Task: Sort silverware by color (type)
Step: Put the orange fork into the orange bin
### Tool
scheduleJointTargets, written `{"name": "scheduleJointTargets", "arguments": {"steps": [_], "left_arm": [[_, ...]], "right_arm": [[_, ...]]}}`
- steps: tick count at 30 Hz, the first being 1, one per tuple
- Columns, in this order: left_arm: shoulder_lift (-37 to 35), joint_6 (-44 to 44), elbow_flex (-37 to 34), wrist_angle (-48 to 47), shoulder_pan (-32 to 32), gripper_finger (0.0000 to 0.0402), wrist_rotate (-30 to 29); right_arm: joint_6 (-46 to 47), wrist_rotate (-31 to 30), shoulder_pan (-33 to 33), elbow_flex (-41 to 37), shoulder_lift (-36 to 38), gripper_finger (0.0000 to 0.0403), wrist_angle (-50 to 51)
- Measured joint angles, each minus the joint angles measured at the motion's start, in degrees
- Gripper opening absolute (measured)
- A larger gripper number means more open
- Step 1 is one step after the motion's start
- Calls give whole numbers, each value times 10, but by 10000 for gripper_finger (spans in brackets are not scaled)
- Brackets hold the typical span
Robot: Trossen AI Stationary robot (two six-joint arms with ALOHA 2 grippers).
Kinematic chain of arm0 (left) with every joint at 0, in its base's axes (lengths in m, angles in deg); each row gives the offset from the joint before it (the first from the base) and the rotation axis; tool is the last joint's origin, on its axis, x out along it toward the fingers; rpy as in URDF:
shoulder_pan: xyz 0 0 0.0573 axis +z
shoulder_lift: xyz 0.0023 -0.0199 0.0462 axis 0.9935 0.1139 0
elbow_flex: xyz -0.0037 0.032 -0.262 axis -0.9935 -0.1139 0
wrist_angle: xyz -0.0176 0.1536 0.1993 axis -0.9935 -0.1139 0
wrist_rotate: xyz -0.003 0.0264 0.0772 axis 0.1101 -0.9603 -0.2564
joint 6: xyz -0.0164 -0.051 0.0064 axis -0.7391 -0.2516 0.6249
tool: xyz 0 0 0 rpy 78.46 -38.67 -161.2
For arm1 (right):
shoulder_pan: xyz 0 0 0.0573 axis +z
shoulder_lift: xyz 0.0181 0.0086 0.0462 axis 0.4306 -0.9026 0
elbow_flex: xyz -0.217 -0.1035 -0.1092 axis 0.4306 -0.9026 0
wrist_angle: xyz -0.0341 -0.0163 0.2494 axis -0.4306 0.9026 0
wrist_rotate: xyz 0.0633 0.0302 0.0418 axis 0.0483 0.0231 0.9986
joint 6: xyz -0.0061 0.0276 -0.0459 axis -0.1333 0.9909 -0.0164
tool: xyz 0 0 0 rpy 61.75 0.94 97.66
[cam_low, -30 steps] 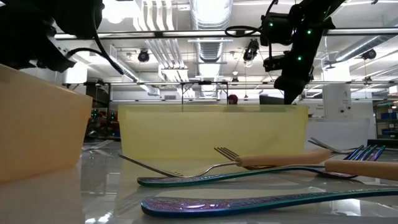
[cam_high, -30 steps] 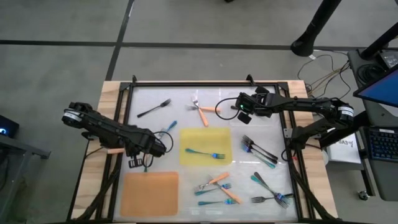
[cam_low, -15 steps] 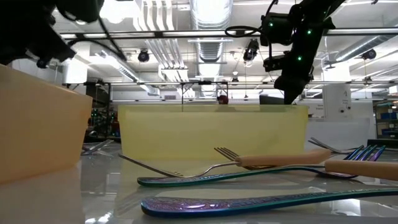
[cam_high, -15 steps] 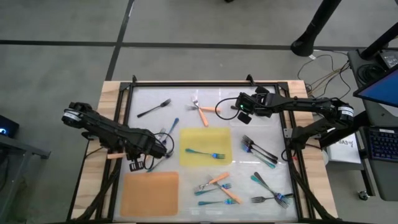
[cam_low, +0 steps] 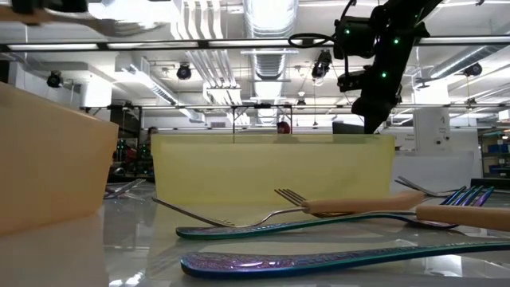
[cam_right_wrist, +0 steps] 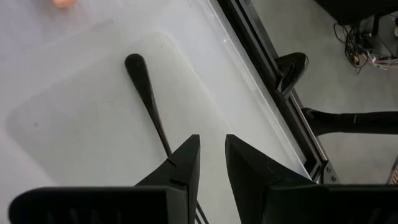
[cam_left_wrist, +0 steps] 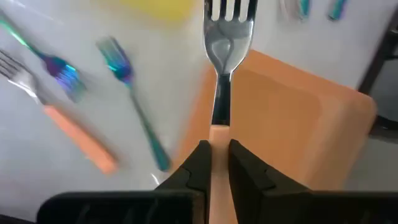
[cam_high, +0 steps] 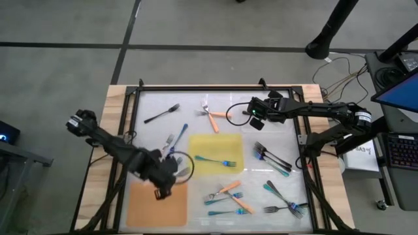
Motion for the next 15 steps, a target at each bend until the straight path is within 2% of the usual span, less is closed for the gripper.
{"name": "scheduleJointTargets", "arguments": {"steps": [3, 7, 10, 15], "left_arm": [[28, -22, 15, 0, -42, 21, 5], [73, -7, 28, 0, -77, 27, 53], [100, -8, 38, 0, -84, 28, 105], [127, -12, 40, 0, -74, 31, 105]], "right_arm": [[-2, 0, 0, 0, 0, 68, 0], [-2, 0, 0, 0, 0, 68, 0], [-2, 0, 0, 0, 0, 68, 0], [-2, 0, 0, 0, 0, 68, 0]]}}
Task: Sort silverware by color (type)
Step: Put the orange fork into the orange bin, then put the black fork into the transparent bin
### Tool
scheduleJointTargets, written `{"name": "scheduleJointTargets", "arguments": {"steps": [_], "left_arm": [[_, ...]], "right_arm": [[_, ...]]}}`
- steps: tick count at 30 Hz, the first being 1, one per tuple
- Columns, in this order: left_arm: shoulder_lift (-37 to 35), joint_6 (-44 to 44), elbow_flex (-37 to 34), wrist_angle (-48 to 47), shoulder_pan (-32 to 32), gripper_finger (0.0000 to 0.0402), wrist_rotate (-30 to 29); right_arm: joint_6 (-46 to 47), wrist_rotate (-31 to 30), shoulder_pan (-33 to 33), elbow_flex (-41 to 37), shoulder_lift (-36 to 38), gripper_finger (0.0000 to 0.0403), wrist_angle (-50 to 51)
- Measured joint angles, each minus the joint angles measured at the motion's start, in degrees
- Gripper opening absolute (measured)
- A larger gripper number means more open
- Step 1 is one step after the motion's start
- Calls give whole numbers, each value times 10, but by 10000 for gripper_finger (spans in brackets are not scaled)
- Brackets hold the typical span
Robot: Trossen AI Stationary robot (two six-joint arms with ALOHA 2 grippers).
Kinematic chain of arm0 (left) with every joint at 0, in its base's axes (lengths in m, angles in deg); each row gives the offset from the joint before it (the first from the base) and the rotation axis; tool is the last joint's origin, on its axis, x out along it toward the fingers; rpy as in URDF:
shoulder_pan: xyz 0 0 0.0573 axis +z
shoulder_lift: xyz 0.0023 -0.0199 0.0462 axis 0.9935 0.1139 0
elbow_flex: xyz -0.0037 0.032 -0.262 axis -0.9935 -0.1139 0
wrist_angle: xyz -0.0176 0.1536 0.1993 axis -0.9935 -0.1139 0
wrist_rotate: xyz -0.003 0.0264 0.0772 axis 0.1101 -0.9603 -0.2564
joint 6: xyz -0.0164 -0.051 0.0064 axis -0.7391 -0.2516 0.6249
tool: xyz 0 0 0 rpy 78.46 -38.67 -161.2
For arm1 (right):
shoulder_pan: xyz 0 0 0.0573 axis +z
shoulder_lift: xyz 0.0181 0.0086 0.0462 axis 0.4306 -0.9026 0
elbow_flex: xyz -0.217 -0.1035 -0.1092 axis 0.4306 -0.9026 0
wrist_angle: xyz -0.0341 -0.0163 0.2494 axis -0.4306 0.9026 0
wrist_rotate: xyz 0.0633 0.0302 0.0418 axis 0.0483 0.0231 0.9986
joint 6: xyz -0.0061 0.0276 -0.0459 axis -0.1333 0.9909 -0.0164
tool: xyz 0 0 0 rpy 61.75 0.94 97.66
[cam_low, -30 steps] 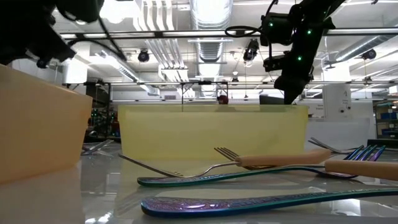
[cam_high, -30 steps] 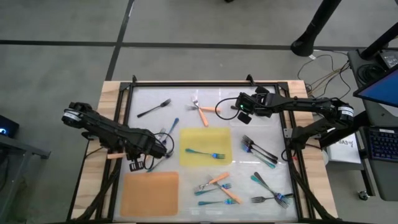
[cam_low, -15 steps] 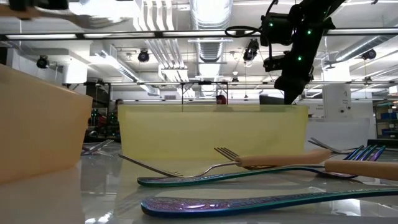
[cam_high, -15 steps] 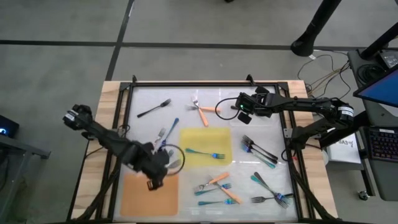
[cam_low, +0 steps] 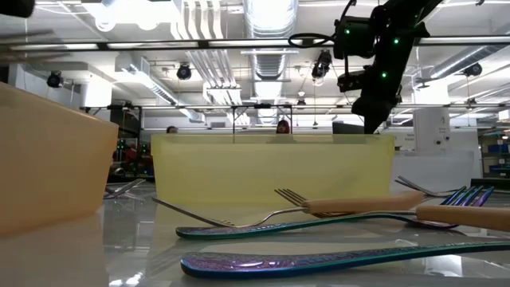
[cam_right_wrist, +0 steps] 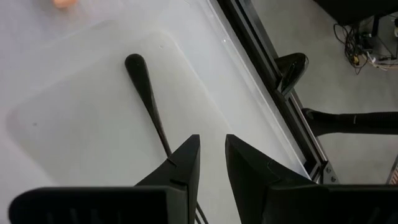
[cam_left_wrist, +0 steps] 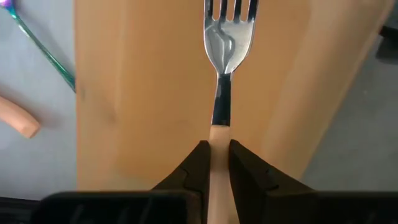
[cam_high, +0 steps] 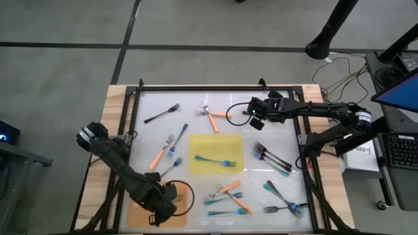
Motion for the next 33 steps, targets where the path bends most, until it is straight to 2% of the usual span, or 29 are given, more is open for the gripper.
{"name": "scheduleJointTargets", "arguments": {"steps": [14, 17, 22, 25, 28, 33], "left_arm": [[21, -54, 0, 1, 9, 98, 0], [20, -25, 0, 0, 9, 114, -6], [14, 49, 0, 0, 13, 129, -49], [0, 81, 0, -1, 18, 131, -95], [-20, 104, 0, -10, 23, 131, -174], [-56, 138, -1, -57, 25, 131, -319]], "right_arm": [[-1, 0, 0, 0, 0, 68, 0], [-1, 0, 0, 0, 0, 68, 0], [-1, 6, 0, 3, 3, 68, 34], [14, 50, 0, 22, 5, 68, 114], [55, 95, 0, 32, 7, 68, 176], [84, 230, 3, 11, 7, 68, 207]]}}
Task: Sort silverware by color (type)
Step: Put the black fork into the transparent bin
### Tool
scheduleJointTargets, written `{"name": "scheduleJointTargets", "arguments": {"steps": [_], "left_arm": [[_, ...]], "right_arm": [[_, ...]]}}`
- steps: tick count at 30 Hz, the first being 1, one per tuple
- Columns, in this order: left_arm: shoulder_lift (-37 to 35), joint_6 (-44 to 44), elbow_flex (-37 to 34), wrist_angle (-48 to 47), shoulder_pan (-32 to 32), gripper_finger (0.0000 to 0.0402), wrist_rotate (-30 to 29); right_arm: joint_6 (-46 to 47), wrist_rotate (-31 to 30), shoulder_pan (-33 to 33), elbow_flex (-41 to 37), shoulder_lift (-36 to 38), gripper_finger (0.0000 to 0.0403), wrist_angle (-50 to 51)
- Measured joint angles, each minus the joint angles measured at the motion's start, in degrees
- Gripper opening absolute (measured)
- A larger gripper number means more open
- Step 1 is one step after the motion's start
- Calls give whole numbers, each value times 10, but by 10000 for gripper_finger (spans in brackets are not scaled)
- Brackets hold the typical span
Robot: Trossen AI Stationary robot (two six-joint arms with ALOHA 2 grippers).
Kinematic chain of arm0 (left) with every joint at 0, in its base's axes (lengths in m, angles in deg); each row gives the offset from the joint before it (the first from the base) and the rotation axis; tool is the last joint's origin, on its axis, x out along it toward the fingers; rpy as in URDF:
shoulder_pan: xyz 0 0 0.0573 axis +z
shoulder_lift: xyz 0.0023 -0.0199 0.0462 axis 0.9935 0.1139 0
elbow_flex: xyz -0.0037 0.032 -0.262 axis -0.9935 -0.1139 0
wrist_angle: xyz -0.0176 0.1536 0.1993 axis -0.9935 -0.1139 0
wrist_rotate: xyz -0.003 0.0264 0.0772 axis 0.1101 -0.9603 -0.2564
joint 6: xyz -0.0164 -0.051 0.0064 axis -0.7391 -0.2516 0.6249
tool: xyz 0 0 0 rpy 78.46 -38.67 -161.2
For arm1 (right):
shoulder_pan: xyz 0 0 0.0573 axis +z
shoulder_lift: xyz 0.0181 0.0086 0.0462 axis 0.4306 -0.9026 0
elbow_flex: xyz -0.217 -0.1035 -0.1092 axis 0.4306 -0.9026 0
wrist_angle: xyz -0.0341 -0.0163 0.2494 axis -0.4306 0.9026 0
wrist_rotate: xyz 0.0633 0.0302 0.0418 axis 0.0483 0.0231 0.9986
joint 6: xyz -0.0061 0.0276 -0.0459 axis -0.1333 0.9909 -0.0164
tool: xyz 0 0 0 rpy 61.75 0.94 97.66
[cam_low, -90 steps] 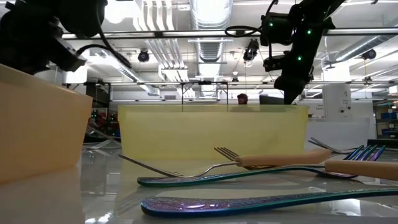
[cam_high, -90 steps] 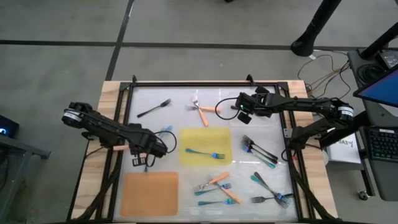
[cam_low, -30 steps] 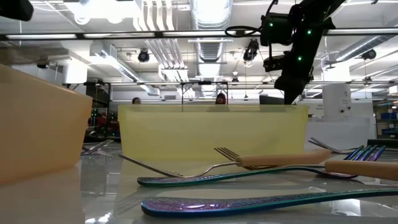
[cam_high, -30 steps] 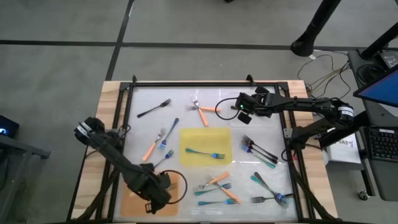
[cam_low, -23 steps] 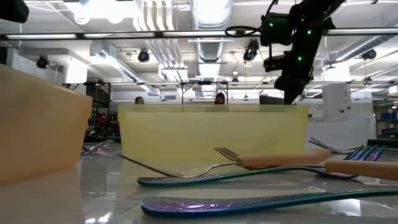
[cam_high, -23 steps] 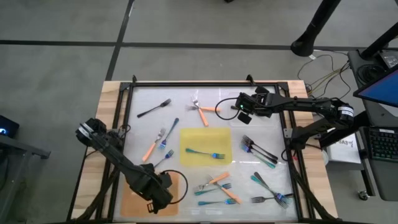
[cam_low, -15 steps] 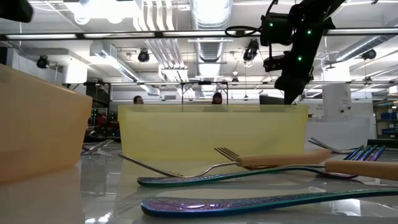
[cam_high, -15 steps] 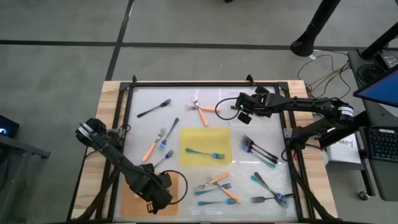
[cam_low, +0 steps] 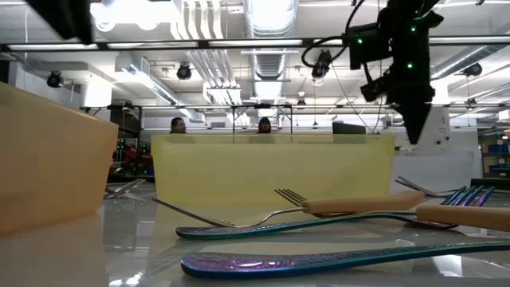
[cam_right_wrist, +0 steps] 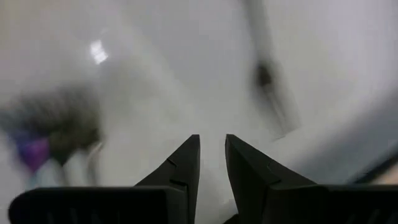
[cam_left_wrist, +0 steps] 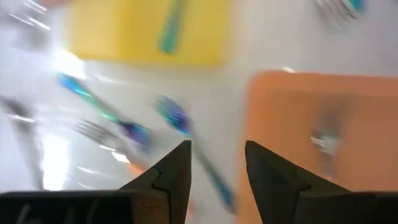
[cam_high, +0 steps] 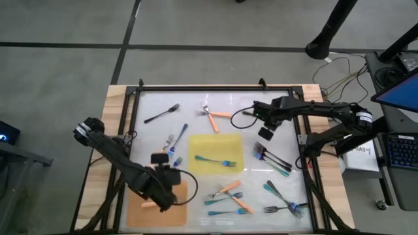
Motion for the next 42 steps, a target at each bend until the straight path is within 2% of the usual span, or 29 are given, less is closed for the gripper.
{"name": "scheduleJointTargets", "arguments": {"steps": [3, 8, 13, 16, 19, 24, 28, 33, 36, 42], "left_arm": [[-27, 21, -8, -27, 0, 131, -78], [-102, 38, -50, -35, 0, 131, -178], [-217, 15, -134, -12, 9, 131, -230], [-296, 16, -206, 56, 22, 131, -247], [-371, 61, -284, 171, 35, 131, -247], [-462, 217, -409, 414, 46, 131, -234], [-503, 340, -485, 581, 46, 131, -220], [-518, 418, -568, 743, 49, 131, -232], [-504, 473, -616, 867, 53, 131, -292], [-451, 630, -673, 1168, 70, 131, -477]], "right_arm": [[21, 50, 11, -27, 0, 68, -1], [58, 52, 44, -77, 0, 68, 1], [87, 52, 75, -98, 0, 68, 0], [91, 51, 91, -98, 0, 68, -11], [93, 51, 103, -98, 0, 68, -30], [107, 51, 115, -98, 0, 68, -45], [132, 51, 117, -98, 0, 68, -49], [152, 51, 119, -98, 1, 68, -80], [156, 51, 119, -98, 1, 68, -91], [163, 51, 119, -98, 1, 68, -111]]}}
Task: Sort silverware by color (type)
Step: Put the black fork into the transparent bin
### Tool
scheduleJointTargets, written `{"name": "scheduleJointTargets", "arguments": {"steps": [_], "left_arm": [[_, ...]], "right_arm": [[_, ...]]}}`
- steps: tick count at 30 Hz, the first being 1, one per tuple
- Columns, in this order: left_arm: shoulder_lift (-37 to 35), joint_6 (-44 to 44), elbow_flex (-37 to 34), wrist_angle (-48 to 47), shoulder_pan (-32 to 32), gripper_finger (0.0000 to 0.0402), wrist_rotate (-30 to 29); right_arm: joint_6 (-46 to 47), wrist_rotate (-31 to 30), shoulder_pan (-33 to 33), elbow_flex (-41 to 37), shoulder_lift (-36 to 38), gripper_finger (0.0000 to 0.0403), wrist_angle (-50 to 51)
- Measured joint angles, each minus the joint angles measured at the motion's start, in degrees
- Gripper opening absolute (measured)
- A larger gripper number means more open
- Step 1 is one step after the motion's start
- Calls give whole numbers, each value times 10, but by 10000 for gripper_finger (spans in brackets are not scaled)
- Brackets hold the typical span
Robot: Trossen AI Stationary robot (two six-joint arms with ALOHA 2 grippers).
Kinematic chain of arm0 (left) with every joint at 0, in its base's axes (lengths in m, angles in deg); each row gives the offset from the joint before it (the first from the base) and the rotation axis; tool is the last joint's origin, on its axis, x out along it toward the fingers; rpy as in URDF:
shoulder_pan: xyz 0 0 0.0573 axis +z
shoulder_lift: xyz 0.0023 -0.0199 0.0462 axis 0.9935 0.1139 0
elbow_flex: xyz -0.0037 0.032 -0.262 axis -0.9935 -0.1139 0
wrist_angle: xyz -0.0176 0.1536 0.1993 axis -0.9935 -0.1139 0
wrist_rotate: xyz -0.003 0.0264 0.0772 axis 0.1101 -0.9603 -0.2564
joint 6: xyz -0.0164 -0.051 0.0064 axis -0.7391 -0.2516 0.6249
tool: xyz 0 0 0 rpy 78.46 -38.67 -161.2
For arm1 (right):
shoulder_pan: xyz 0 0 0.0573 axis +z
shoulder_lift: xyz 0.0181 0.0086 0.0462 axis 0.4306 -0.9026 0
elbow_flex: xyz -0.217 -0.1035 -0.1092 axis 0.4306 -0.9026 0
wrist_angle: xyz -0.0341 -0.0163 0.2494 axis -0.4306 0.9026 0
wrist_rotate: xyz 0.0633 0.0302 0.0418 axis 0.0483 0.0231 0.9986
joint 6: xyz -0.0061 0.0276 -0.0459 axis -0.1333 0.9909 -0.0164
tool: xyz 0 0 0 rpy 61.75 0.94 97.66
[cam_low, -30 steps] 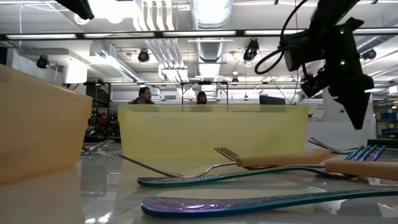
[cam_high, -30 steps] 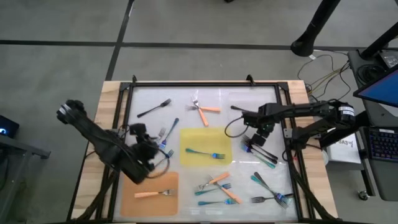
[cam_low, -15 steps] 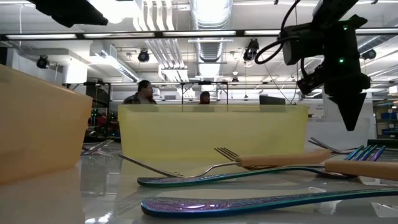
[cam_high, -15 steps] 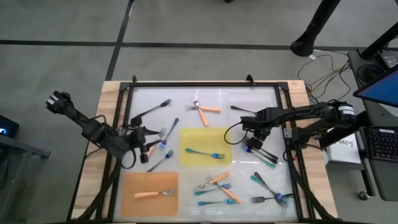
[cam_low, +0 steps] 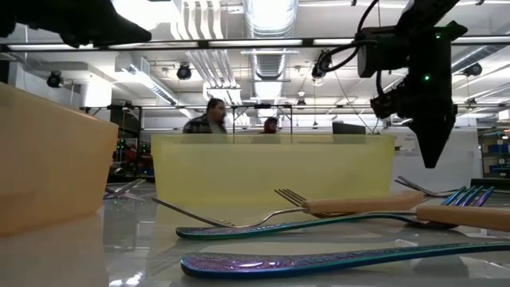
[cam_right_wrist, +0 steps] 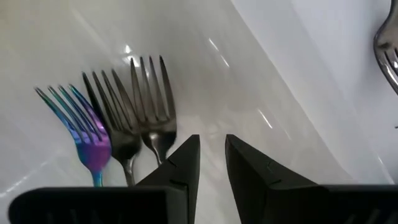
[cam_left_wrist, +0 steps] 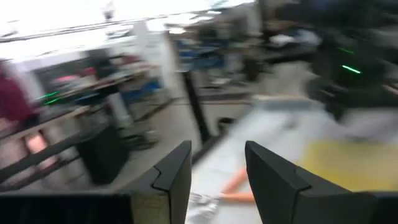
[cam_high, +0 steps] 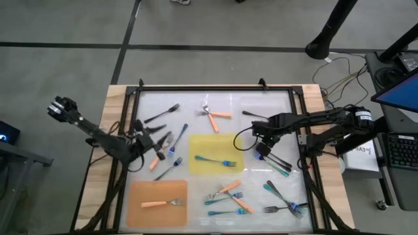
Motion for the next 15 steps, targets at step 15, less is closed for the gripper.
{"name": "scheduleJointTargets", "arguments": {"steps": [15], "left_arm": [[118, -8, 52, 83, 83, 131, -14]], "right_arm": [[55, 51, 5, 0, -1, 116, -13]]}}
